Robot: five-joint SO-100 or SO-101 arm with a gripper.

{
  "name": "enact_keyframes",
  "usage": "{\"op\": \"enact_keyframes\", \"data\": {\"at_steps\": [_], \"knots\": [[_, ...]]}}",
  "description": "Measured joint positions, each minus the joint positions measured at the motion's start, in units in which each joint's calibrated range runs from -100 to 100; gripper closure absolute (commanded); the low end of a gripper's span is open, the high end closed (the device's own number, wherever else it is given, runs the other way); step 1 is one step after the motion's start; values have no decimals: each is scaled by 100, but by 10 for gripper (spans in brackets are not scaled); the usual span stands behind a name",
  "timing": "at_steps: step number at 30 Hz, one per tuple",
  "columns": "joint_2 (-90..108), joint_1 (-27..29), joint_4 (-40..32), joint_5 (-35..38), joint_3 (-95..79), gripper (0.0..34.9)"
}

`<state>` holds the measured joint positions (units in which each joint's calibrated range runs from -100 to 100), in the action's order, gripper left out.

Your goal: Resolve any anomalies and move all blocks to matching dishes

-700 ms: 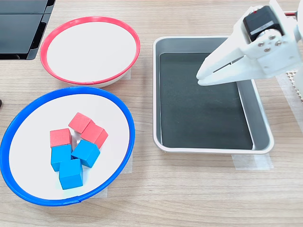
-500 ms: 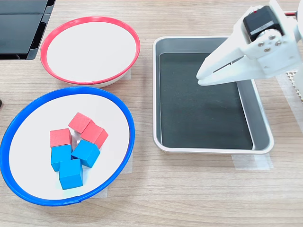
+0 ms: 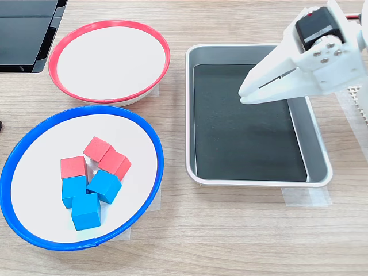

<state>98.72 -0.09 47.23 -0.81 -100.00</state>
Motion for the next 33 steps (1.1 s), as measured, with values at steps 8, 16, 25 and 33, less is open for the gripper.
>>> {"op": "enact_keyframes", "data": {"at_steps": [8,16,25,33], "knots": [[0,0,0,0,0,346],[0,0,0,0,0,346],[-853,-9,33,190,662,314],[-6138,-142,-8,1006,5109,284]]}}
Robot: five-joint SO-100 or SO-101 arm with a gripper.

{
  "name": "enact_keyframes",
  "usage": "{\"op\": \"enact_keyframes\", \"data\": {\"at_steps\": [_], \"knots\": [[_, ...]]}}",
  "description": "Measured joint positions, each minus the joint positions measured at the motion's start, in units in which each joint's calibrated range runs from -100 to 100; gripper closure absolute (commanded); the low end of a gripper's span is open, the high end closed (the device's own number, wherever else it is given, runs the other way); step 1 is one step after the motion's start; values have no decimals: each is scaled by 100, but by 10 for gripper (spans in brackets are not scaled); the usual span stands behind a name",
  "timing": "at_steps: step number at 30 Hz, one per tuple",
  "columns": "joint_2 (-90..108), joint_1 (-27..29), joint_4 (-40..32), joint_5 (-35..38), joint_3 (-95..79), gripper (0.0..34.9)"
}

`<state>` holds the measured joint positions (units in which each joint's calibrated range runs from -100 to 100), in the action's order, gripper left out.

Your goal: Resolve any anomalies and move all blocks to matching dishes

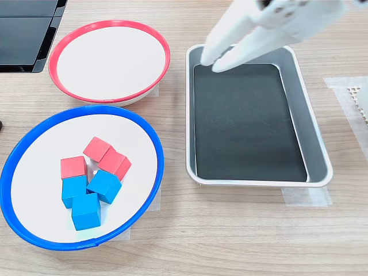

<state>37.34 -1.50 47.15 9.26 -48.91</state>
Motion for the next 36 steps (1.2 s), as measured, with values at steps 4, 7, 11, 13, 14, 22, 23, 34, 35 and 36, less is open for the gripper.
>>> {"op": "enact_keyframes", "data": {"at_steps": [4,7,11,13,14,22,23,34,35,36], "knots": [[-2720,-186,-41,24,2541,265],[-4203,-460,-269,24,4093,249],[-5175,-699,-522,59,5054,230],[-5610,-903,-595,122,5354,230],[-5763,-956,-620,142,5490,226],[-6539,-1212,-334,337,6134,187],[-6581,-1230,-261,337,6162,168],[-7263,-1133,-57,396,6797,175],[-7306,-1133,-41,396,6851,181],[-7374,-1133,24,400,6942,188]]}}
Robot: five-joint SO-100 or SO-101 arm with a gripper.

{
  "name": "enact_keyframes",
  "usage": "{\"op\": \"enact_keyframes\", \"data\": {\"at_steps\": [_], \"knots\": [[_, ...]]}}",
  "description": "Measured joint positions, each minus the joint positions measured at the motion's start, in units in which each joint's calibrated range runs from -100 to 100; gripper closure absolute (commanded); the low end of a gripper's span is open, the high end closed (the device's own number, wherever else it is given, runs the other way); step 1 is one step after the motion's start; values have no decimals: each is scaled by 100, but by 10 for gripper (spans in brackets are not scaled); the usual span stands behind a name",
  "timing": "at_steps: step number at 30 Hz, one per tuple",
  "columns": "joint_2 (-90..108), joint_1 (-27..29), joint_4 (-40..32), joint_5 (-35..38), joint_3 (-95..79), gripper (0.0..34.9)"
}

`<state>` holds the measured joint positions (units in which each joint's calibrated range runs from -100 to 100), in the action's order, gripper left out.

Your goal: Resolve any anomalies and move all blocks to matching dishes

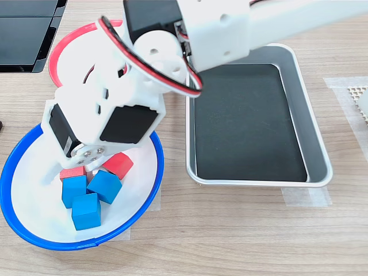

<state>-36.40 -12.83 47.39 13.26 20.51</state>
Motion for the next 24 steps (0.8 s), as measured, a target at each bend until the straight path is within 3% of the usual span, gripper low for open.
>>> {"op": "enact_keyframes", "data": {"at_steps": [14,17,22,24], "knots": [[-392,265,0,-15,399,211],[-392,265,0,10,399,242],[-392,265,0,24,399,343],[-392,248,0,29,399,346]]}}
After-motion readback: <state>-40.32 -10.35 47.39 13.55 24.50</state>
